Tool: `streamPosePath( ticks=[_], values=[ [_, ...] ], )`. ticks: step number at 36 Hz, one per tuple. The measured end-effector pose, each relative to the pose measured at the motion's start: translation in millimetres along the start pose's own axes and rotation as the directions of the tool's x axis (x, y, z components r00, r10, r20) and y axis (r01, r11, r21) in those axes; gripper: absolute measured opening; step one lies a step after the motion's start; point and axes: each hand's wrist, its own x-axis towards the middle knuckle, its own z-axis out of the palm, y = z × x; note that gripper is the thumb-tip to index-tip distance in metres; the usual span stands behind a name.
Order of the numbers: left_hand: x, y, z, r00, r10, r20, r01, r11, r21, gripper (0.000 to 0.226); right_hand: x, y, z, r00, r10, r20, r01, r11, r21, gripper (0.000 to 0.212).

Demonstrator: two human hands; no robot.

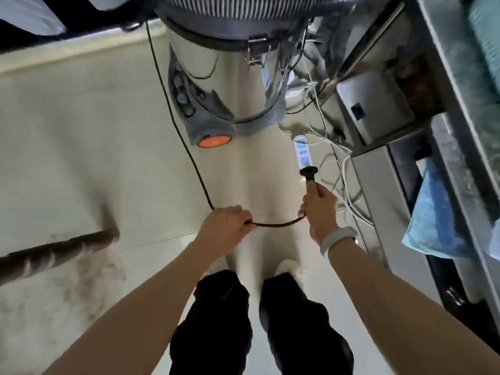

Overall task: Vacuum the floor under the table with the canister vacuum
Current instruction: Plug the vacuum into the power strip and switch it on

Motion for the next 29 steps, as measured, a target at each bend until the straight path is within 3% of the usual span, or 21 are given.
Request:
streamPosePath(
  ticks=[4,7,12,16,20,25,29],
  values=[
    [75,-21,48,0.996,0.089,-0.016,-0.088,0.995,0.055,0.036,84,50,-4,0.994,0.005,-0.107,-0.010,0.999,-0.049,0.015],
    [125,-38,87,0.994,0.114,-0.002,-0.113,0.988,0.103,0.035,146,82,-12,0.975,-0.179,-0.131,0.129,0.938,-0.321,0.027],
    [194,-69,144,0.988,0.154,0.017,-0.155,0.984,0.093,0.033,235,105,-26,0.928,-0.372,0.005,0.283,0.697,-0.659,0.019],
    [240,-97,167,0.984,0.179,-0.006,-0.176,0.975,0.137,0.032,293,106,-29,0.877,-0.456,0.149,0.324,0.334,-0.885,0.015],
    [267,-109,181,0.987,0.146,-0.063,-0.137,0.982,0.131,0.030,320,102,-28,0.825,-0.514,0.235,0.342,0.124,-0.931,0.017],
    [278,-109,197,0.977,0.148,-0.156,-0.132,0.985,0.107,0.027,327,102,-21,0.808,-0.520,0.277,0.362,0.068,-0.929,0.020],
    [283,-111,202,0.965,0.137,-0.223,-0.118,0.988,0.095,0.023,332,102,-22,0.762,-0.550,0.343,0.379,-0.050,-0.924,0.018]
  ],
)
